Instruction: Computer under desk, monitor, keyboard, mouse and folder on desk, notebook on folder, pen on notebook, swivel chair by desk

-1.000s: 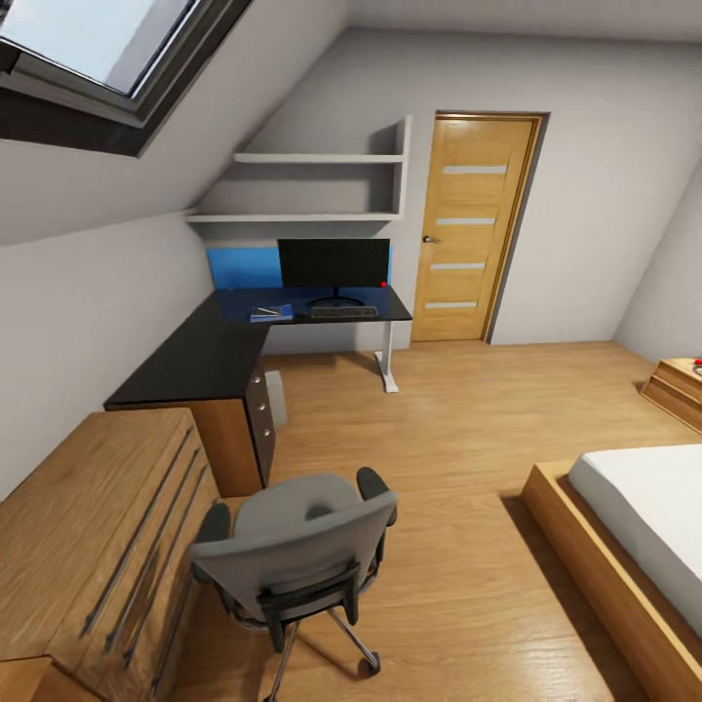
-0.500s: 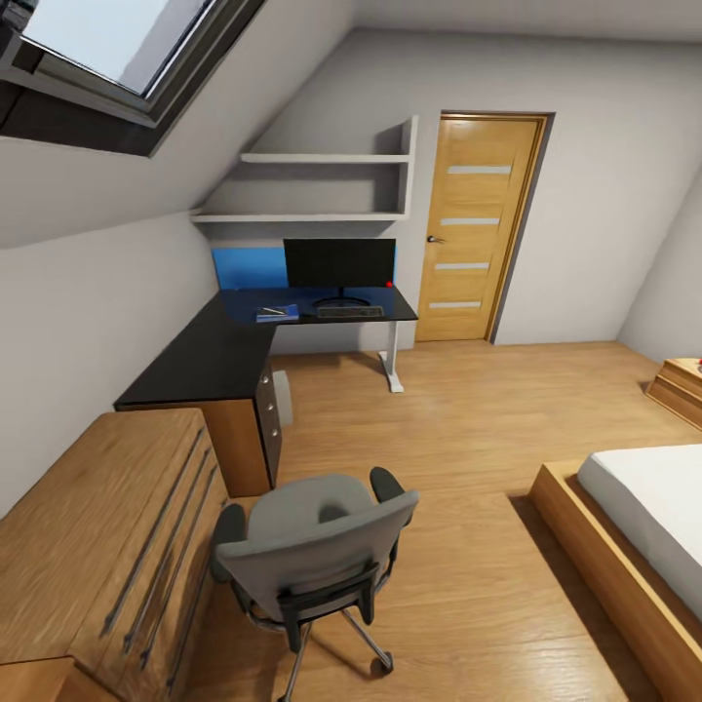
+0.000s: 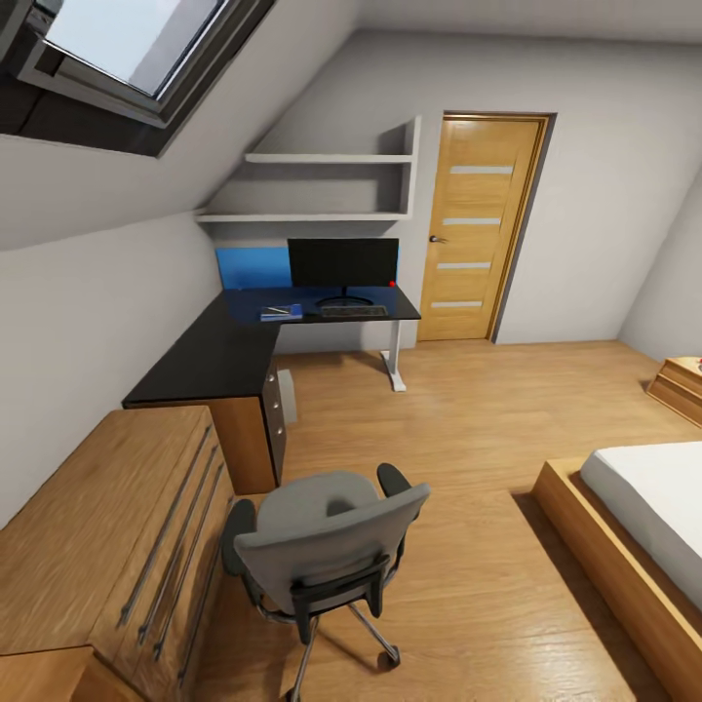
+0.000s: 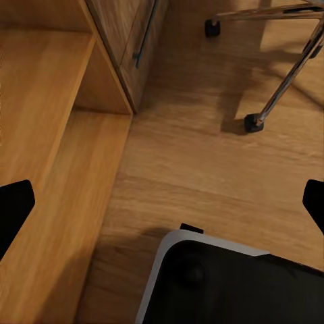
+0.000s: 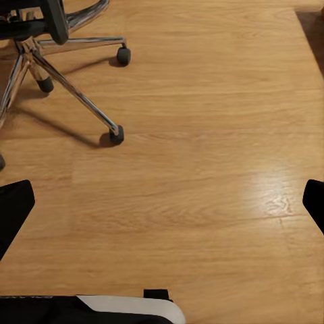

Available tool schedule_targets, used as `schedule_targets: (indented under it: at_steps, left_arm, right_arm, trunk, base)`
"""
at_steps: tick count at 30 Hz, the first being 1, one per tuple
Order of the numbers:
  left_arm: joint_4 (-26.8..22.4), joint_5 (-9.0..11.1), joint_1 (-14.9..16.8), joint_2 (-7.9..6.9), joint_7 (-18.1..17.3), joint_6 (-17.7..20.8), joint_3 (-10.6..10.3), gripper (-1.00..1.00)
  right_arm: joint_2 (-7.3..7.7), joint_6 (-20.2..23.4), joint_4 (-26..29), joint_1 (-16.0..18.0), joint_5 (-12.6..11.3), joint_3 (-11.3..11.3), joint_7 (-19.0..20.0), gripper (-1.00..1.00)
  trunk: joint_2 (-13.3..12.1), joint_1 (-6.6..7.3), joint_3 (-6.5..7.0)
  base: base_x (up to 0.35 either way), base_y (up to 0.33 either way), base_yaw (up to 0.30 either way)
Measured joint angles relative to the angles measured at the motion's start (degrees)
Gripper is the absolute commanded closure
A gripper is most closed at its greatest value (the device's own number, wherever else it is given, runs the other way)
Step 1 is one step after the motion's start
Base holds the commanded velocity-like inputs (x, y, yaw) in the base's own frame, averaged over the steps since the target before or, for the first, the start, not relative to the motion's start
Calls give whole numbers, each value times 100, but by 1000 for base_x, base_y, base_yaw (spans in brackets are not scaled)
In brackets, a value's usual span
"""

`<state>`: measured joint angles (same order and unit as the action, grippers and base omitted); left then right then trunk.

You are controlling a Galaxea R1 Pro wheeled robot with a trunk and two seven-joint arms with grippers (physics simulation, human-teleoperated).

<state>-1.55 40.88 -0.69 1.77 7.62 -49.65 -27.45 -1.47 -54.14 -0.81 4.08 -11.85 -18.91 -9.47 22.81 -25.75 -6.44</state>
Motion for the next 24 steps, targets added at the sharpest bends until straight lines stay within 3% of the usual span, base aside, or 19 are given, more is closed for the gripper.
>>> schedule_targets:
  at_steps: [17,24]
  left_arm:
    - [-39,-4,0,12,48,-45,6,-100]
    - [-44,-2,0,84,57,-54,6,-100]
  right_arm:
    - [16,10,-10,0,-7,31,5,-100]
    - [17,172,-8,0,-5,19,4,-100]
  trunk:
    - [0,0,0]
    - [0,0,0]
  base:
    - [-2,2,0]
    - [0,0,0]
